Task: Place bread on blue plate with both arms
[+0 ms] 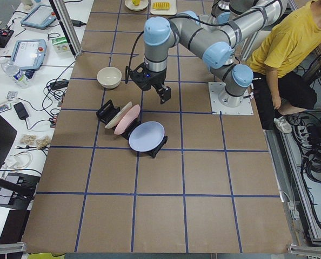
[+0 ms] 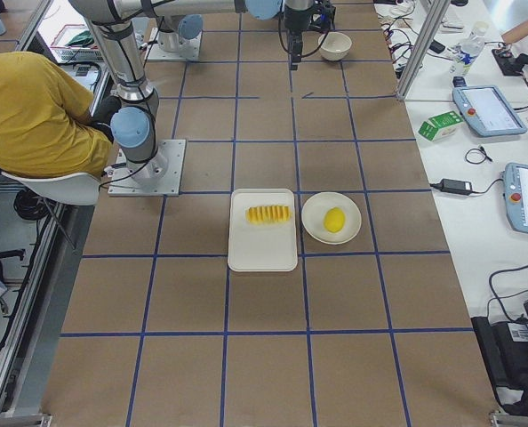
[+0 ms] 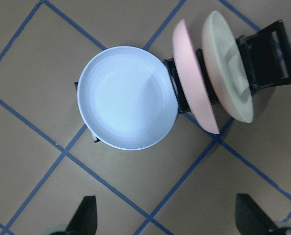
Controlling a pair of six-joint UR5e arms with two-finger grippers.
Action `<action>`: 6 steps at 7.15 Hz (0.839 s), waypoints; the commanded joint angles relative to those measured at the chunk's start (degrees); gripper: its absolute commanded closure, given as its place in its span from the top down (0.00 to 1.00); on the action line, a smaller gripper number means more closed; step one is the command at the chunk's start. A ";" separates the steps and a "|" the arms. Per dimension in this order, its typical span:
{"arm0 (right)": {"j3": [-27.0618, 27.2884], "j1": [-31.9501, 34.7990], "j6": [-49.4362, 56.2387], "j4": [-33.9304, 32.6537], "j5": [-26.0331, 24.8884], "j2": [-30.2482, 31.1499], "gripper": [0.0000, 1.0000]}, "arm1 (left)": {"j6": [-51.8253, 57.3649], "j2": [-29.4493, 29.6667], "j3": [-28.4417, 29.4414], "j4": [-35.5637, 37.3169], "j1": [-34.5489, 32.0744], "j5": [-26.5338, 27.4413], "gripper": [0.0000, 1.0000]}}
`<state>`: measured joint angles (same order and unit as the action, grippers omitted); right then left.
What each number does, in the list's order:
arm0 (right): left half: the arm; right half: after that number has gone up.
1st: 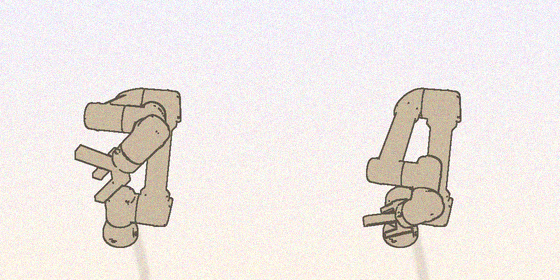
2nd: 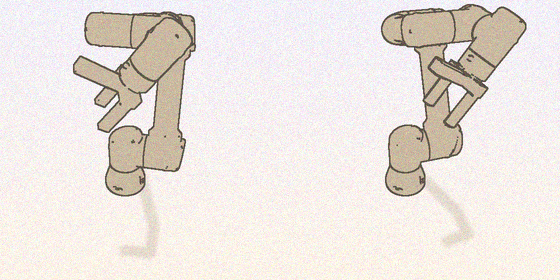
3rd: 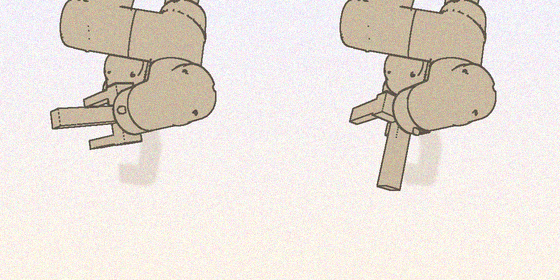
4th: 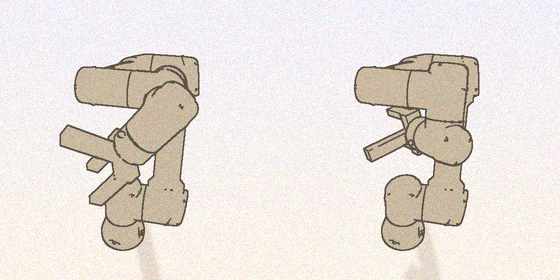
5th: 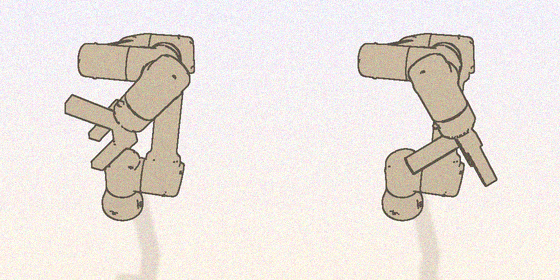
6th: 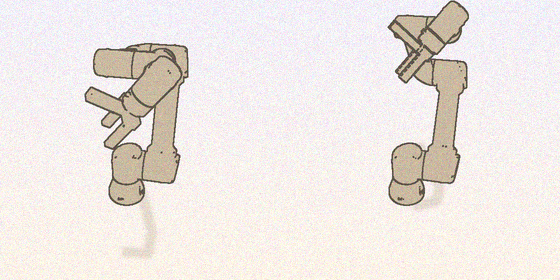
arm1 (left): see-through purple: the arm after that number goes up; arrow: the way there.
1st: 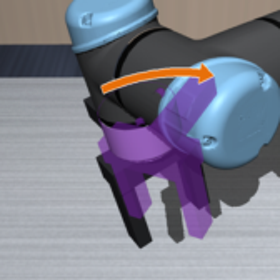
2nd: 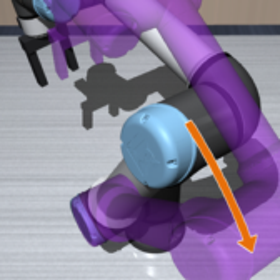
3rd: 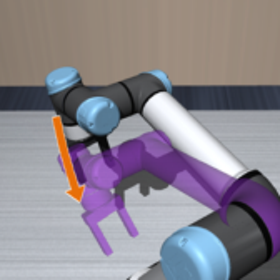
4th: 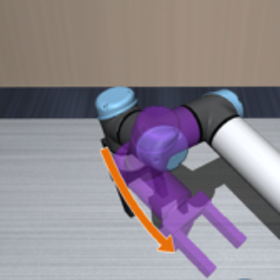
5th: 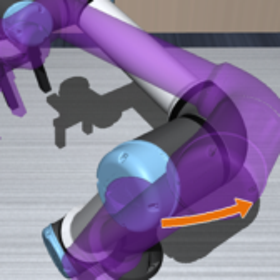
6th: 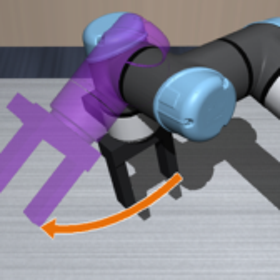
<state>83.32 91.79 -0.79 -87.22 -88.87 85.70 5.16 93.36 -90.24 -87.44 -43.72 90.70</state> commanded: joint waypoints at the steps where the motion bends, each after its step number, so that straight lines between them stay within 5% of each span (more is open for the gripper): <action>1: 0.00 0.05 -0.26 0.04 0.62 -0.09 1.00 | 1.87 4.26 -7.63 14.14 2.68 0.70 1.00; 2: 0.09 -0.47 0.17 0.04 0.28 -0.18 1.00 | 1.79 5.68 -10.02 15.97 3.03 3.92 1.00; 3: 0.96 -0.65 0.96 -0.31 0.80 -0.27 1.00 | 1.70 7.00 -10.48 19.55 3.12 9.96 0.89; 6: 5.96 -7.55 9.73 -6.89 0.54 -0.19 1.00 | 1.09 10.95 -10.75 19.59 3.47 10.38 0.87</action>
<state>87.34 87.84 5.31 -91.89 -87.91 85.31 6.53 102.64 -101.06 -68.19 -40.52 100.90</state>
